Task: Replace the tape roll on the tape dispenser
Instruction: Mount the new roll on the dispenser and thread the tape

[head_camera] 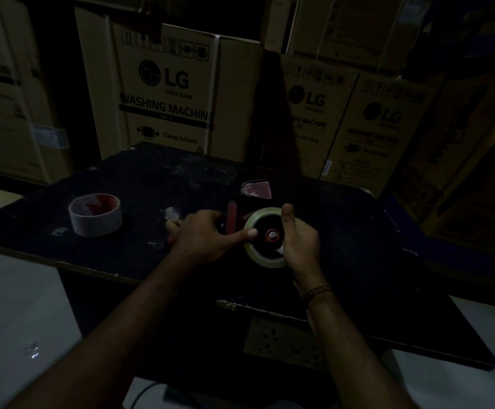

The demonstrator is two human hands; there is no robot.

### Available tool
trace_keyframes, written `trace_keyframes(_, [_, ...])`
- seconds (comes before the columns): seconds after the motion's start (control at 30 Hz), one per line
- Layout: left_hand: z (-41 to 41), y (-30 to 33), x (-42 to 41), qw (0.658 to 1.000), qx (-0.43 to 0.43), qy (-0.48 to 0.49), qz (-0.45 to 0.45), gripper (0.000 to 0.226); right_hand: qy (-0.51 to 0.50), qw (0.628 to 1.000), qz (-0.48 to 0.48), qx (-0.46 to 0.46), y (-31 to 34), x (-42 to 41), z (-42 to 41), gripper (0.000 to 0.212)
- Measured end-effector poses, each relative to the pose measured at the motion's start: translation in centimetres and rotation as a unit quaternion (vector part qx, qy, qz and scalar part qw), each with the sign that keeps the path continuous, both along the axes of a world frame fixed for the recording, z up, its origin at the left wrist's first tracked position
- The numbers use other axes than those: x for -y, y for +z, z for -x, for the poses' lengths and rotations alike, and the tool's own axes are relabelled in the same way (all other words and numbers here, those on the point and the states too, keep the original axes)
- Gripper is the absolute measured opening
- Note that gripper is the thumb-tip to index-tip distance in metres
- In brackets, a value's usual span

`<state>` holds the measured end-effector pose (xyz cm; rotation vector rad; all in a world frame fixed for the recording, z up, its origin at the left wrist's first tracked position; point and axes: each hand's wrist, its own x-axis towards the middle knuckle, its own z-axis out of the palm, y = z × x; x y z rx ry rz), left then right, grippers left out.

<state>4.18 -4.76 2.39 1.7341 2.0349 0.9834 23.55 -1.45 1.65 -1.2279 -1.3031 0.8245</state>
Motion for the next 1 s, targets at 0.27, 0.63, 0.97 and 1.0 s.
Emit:
trace_keyframes(0.27, [-1.1, -0.4, 1.4, 0.997, -0.016, 0.021, -0.076, 0.082, 0.007, 0.996, -0.029, 0.086, 1.0, 0.3, -1.0, 0.059])
trace_keyframes(0.63, [-1.8, 0.7, 1.5, 0.994, 0.073, 0.067, -0.051, 0.084, 0.059, 0.983, -0.034, 0.171, 4.4, -2.3, 1.0, 0.055])
trace_keyframes(0.97, [-3.1, 3.3, 2.2, 0.974, 0.183, 0.133, -0.021, 0.068, 0.022, 0.986, -0.062, 0.151, 4.3, -1.3, 0.9, 0.047])
trace_keyframes(1.0, [-3.1, 3.1, 2.0, 0.972, 0.186, 0.142, -0.025, 0.068, 0.018, 0.986, -0.066, 0.154, 4.3, -1.2, 0.9, 0.048])
